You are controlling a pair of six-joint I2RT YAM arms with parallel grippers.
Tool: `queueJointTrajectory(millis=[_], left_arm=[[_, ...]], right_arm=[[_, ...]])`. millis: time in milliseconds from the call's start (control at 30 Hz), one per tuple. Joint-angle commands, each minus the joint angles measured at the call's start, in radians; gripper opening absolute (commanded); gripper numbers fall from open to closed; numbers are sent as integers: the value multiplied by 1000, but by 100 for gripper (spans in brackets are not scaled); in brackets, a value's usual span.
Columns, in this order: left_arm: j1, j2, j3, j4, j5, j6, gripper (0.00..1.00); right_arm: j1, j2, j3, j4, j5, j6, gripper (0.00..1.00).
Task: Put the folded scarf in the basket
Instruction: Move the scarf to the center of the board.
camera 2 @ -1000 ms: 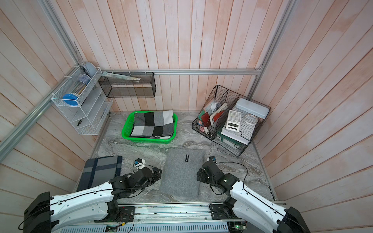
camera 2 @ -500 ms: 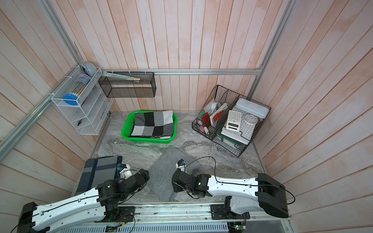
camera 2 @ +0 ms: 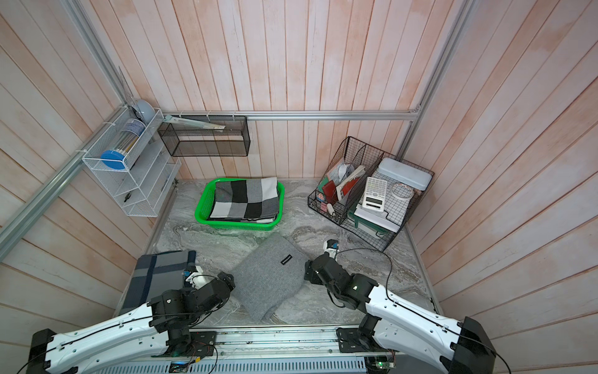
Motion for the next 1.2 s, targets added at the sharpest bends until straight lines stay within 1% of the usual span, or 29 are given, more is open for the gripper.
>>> queueJointTrajectory(millis=[0,67,167,300,367,400,467,500,567,600,633,667,733,767,833,933,967,1000,1067,1133,1167], left_arm=[[-4,33,-33,106,42,11,100],[-3,49,-70,178,66,-6,100],[-4,60,-114,256,86,-30,100],[-4,81,-129,286,76,-32,99],[-4,103,-133,313,70,-24,99],[-4,117,-131,320,66,-22,99],[-3,150,-126,340,52,-19,99],[-4,165,-126,351,45,-20,99],[9,195,-133,398,36,-4,99],[23,207,-139,428,42,10,99],[43,220,-143,454,54,29,99],[67,233,-143,478,67,52,99],[93,255,-134,499,79,100,99],[142,267,-128,516,84,135,99],[192,294,-114,557,108,213,99],[284,359,-87,643,189,354,99],[317,389,-71,664,224,406,100],[342,409,-56,689,258,466,100],[364,450,-8,712,293,617,100],[363,460,37,692,313,760,100],[362,455,48,673,312,802,100]], right_arm=[[-109,57,-13,78,-182,-98,89],[-174,129,-5,143,-252,-130,90],[-212,238,42,183,-282,-179,89],[-233,361,74,243,-352,-193,80],[-237,411,86,270,-424,-195,76],[-237,429,95,266,-446,-196,72],[-239,466,125,236,-518,-255,57],[-238,480,136,219,-535,-266,48],[-237,492,116,229,-562,-242,22],[-236,487,95,245,-570,-226,14],[-232,477,63,259,-573,-206,7],[-223,457,34,264,-567,-187,5],[-187,402,-17,251,-531,-158,5],[-161,361,-42,238,-505,-139,5],[-98,274,-89,219,-461,-93,5],[13,140,-156,184,-389,-8,8],[53,91,-175,171,-361,15,11],[82,45,-188,155,-339,30,16],[115,-51,-204,103,-294,44,37],[116,-136,-213,58,-238,46,53],[115,-178,-224,57,-197,33,58]])
